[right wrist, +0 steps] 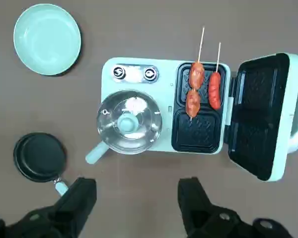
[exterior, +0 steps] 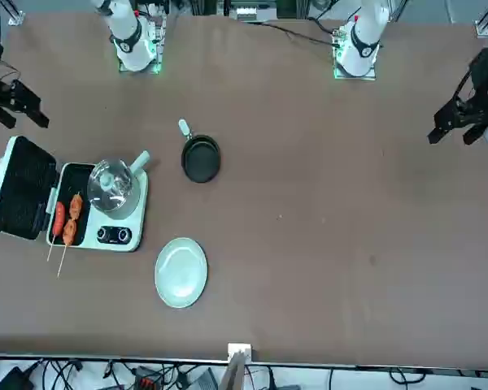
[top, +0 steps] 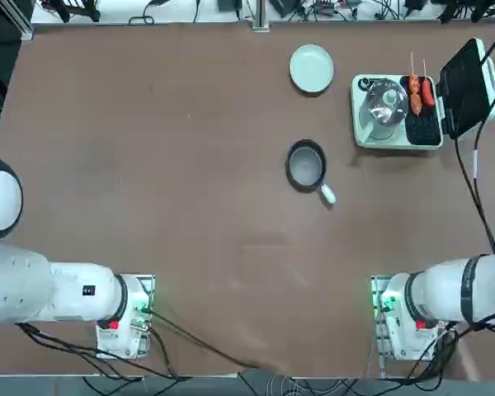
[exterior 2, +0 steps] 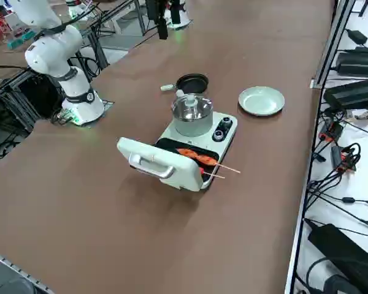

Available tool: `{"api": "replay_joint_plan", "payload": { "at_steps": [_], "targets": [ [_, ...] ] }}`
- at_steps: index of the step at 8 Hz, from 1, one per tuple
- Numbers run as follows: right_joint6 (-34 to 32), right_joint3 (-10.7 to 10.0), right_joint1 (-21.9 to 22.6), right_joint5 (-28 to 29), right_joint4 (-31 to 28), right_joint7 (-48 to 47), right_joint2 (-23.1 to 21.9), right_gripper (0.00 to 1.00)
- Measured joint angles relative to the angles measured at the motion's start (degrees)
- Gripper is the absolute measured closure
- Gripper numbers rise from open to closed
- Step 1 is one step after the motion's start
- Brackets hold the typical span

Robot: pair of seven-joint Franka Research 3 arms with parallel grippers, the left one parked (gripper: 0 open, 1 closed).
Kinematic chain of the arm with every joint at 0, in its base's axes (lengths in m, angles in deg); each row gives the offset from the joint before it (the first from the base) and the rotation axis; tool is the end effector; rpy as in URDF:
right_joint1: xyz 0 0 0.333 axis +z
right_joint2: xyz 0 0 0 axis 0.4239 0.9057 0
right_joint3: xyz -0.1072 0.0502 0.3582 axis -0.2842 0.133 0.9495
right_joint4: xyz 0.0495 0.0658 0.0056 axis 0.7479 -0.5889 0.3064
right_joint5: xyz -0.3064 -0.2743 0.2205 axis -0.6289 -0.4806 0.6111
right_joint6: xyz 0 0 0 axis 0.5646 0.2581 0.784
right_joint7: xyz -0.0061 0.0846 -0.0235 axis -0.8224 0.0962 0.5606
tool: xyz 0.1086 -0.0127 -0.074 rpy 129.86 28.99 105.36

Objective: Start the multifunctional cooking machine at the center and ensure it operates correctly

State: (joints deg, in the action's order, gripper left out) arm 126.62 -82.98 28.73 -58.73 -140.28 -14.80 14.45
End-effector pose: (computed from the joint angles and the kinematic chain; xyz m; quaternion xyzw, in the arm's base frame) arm 0.6062 -0.0199 0.6623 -0.9999 -0.0037 -0.0053 0.0080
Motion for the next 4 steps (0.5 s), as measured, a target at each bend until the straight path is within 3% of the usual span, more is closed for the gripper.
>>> {"api": "replay_joint_plan", "payload": {
  "at_steps": [4],
  "targets": [
    [4.47, 0.27, 0.14, -0.1, -1.46, 0.3, 0.39, 0.0]
  ]
}}
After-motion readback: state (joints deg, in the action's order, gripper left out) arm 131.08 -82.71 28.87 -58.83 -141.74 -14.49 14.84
